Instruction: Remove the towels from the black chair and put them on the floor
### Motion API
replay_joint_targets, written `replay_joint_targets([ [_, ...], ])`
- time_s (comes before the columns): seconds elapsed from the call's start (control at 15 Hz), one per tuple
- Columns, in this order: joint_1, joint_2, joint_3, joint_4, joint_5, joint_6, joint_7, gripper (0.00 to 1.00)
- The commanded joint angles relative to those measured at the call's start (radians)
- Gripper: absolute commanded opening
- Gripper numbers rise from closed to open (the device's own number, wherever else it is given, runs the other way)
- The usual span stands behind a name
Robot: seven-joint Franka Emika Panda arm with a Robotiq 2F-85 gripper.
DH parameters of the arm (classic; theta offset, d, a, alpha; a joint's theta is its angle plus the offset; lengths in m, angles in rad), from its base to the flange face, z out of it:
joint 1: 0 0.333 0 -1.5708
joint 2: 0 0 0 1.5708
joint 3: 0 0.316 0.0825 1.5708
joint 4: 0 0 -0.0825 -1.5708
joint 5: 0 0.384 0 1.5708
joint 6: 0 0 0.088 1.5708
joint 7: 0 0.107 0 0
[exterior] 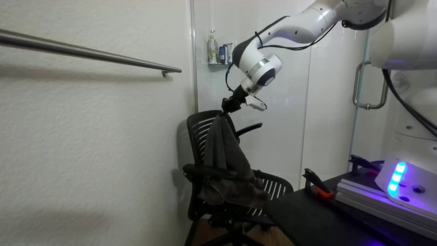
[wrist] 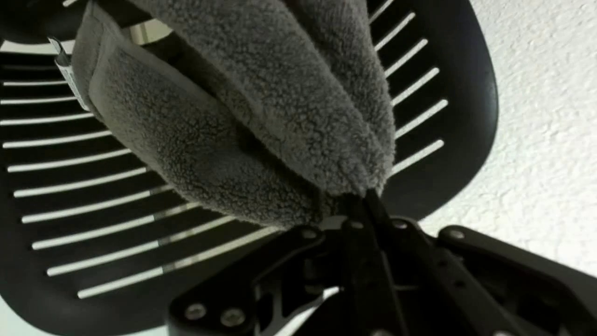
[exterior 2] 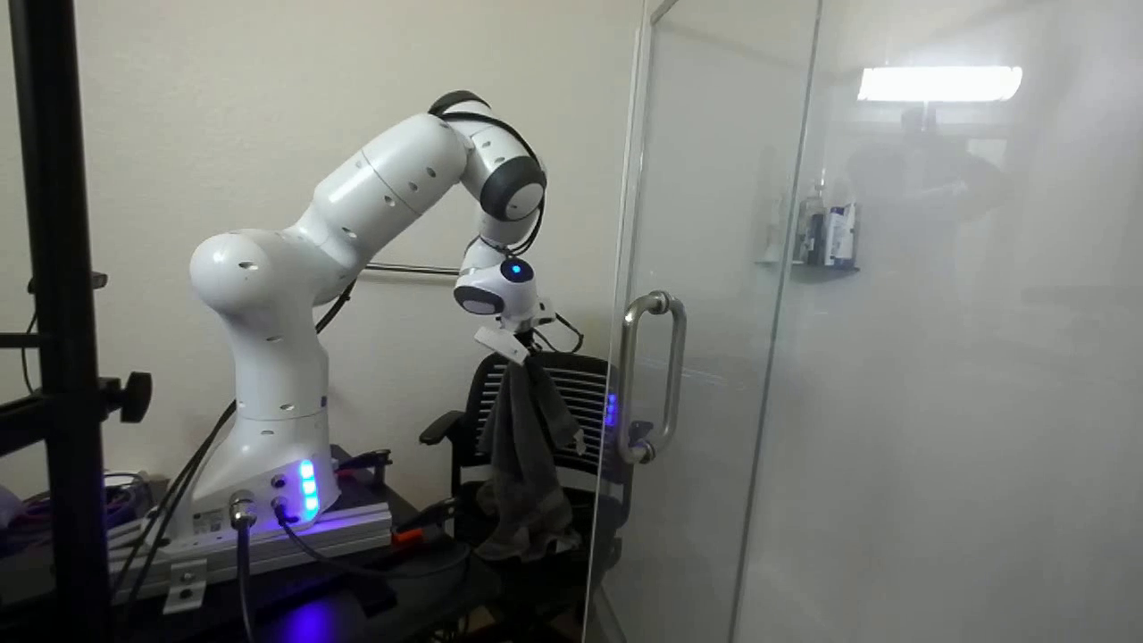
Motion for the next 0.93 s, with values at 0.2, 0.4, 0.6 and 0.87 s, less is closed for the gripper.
replay_joint_targets([
  [0.2,0.015,-0.416,0.131,-0.1,0.164,0.003,-0.018,0.01],
  [0.4,0.06,-0.585,0.199,-0.087,0.216,0.003,-0.004,0.01],
  [0.6,0.088,-0.726,0.294,-0.059,0.266,-0.02,0.028,0.01],
  [0.87,0.123,-0.882,0.42,0.023,0.404,-0.103,0.128,0.01],
])
